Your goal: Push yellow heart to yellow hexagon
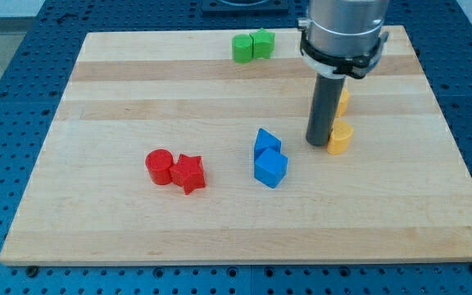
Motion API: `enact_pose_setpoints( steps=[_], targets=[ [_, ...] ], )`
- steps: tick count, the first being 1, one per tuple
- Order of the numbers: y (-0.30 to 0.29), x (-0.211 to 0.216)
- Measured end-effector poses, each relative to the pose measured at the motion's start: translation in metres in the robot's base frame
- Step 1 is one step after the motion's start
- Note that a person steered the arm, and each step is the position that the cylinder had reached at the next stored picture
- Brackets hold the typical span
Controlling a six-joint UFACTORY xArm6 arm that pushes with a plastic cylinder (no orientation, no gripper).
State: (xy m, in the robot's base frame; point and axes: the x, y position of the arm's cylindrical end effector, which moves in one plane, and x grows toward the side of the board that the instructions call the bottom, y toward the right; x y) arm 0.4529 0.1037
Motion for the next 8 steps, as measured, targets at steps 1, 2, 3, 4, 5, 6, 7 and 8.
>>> enact_pose_setpoints(
  steps=[1, 2, 3, 4, 5, 6, 7, 8],
  targets=[
    [0.0, 0.0],
    [-0.021, 0.019],
    [-0.041, 0.045],
    [-0.026, 0.063],
    [0.025, 0.082],
    [0.028, 0.082],
    [0.028, 0.057],
    [0.028, 0.041]
  ],
)
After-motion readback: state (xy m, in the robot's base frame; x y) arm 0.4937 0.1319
